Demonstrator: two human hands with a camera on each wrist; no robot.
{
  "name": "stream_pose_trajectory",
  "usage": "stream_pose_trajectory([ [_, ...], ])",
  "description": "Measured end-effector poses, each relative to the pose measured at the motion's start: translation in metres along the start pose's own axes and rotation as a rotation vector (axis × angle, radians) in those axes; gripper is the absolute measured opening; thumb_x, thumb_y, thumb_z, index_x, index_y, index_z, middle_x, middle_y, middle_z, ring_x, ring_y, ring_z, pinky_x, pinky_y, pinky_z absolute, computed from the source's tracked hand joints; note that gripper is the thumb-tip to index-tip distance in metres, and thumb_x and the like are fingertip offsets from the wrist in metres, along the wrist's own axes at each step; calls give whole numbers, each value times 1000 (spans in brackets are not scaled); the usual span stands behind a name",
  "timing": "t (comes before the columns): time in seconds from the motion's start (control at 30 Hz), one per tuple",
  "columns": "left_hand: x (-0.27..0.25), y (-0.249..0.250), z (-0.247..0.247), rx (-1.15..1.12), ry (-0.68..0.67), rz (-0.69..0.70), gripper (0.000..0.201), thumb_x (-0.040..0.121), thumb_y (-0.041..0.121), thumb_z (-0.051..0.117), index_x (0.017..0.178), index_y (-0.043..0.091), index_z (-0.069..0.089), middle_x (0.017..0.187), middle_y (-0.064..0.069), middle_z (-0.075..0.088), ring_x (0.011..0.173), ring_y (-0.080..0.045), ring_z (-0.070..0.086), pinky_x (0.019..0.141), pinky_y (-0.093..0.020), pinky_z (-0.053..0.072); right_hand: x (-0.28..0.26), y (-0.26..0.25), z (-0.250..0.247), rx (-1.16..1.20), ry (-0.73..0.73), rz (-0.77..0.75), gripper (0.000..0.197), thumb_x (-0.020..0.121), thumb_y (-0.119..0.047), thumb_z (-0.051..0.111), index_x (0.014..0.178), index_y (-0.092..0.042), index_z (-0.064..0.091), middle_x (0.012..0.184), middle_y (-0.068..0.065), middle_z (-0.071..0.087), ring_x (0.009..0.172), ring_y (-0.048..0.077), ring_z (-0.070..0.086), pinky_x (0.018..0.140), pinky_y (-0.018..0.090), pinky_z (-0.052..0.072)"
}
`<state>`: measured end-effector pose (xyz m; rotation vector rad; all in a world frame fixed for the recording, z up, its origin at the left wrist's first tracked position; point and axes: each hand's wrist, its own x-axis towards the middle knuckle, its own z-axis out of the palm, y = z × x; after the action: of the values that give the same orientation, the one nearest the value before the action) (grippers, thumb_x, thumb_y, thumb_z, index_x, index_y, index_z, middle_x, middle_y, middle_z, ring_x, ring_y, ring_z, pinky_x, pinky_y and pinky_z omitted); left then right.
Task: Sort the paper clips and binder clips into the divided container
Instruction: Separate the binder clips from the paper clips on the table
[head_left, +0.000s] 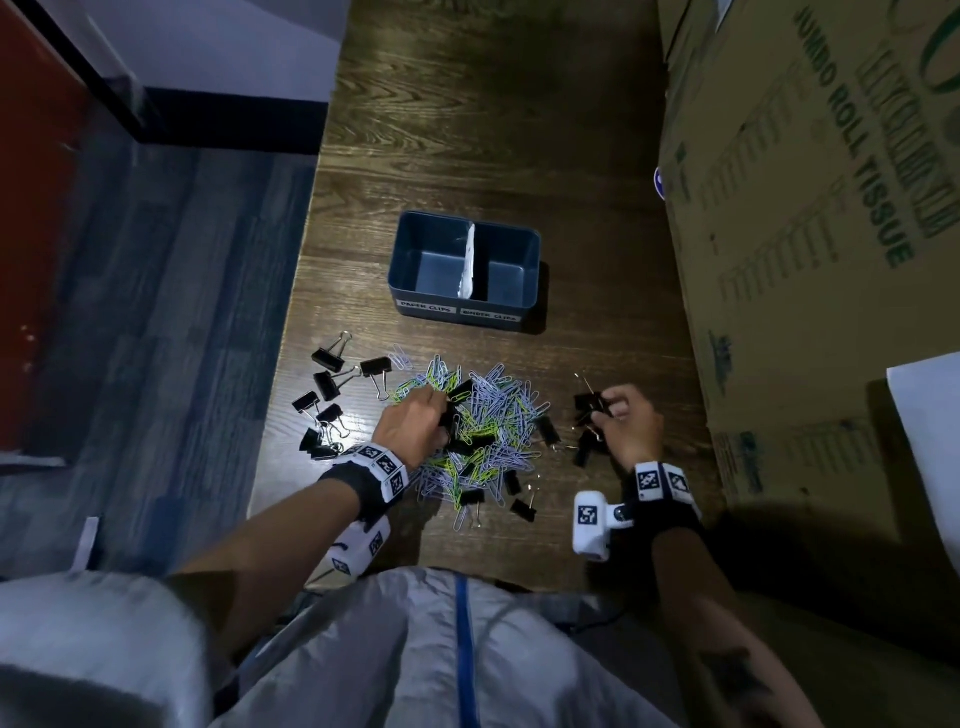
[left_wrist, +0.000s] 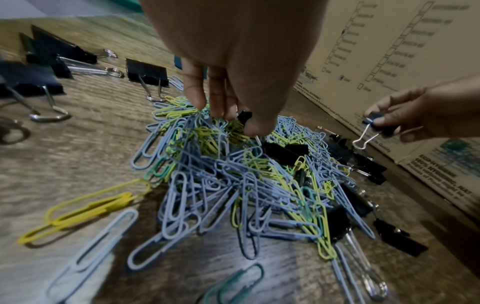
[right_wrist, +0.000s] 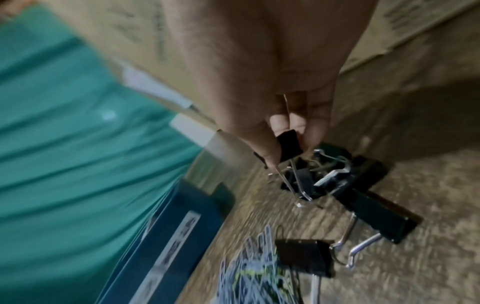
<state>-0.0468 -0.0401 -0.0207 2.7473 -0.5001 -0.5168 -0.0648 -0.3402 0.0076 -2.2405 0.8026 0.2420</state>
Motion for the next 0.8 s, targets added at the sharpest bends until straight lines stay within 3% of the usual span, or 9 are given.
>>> stream_pose_trajectory([
  [0.1, -2, -3, 1, -61, -11, -6, 31, 87, 25, 66, 111, 12, 52, 107, -2, 54, 87, -16, 52, 64, -22, 44, 9, 3, -1, 23, 14, 65, 31, 81, 1, 73, 103, -18, 67, 105, 10, 67, 100, 29, 66, 82, 33, 52],
  [0.17, -2, -6, 0, -117, -27, -37, 24, 89, 27, 64, 106, 16, 51, 104, 2, 52, 83, -15, 53, 65, -25, 51, 6, 1, 1, -103, 86, -19, 30, 80, -2, 74, 104, -18, 67, 117, 12, 60, 109, 29, 59, 92, 35, 49],
  [0.23, -1, -7, -3, -160, -42, -68, 20, 91, 26, 63, 105, 18, 53, 100, 4, 52, 82, -16, 56, 68, -28, 54, -7, -4, 4, -211, 106, -147, 29, 79, -6, 76, 102, -21, 67, 114, 8, 57, 108, 27, 55, 95, 41, 48],
  [0.3, 0, -6, -6, -196, -49, -84, 15, 93, 25, 60, 105, 18, 55, 96, 5, 53, 81, -17, 59, 70, -30, 56, -25, -7, 12, -228, -64, -239, 27, 79, -9, 78, 96, -24, 65, 102, -2, 60, 96, 19, 62, 86, 38, 54],
  [0.4, -1, -5, -8, -234, -9, -96, 11, 95, 25, 57, 103, 18, 57, 92, 4, 56, 79, -16, 60, 69, -31, 56, -52, -3, 30, -342, -469, -301, 24, 74, -19, 84, 80, -27, 61, 81, -9, 64, 76, 11, 65, 73, 41, 59],
  [0.5, -5, -5, -10, -339, 98, -168, 8, 95, 26, 57, 99, 19, 56, 84, 7, 57, 72, -11, 60, 59, -23, 50, -71, 7, 51, -570, -631, -370, 42, 65, -35, 88, 81, -25, 51, 88, -7, 61, 81, 18, 60, 73, 40, 55],
  [0.63, -16, -17, -23, -468, 233, -215, 10, 95, 23, 59, 102, 16, 59, 85, 7, 62, 71, -5, 60, 62, -19, 48, -82, 23, 64, -611, -582, -491, 49, 71, -31, 84, 87, -27, 38, 107, -4, 54, 90, 23, 56, 75, 39, 51],
  [0.7, -22, -28, -32, -466, 229, -200, 15, 95, 24, 61, 106, 15, 61, 90, 6, 63, 75, -9, 61, 65, -19, 46, -84, 28, 64, -602, -532, -549, 41, 76, -27, 82, 86, -27, 42, 106, -5, 55, 87, 18, 55, 71, 34, 48],
  [0.8, -29, -48, -43, -536, 209, -215, 17, 92, 25, 66, 104, 14, 65, 90, 1, 68, 79, -14, 64, 68, -28, 51, -87, 30, 63, -602, -514, -590, 22, 82, -20, 77, 95, -21, 59, 104, -4, 63, 89, 21, 64, 74, 38, 54],
])
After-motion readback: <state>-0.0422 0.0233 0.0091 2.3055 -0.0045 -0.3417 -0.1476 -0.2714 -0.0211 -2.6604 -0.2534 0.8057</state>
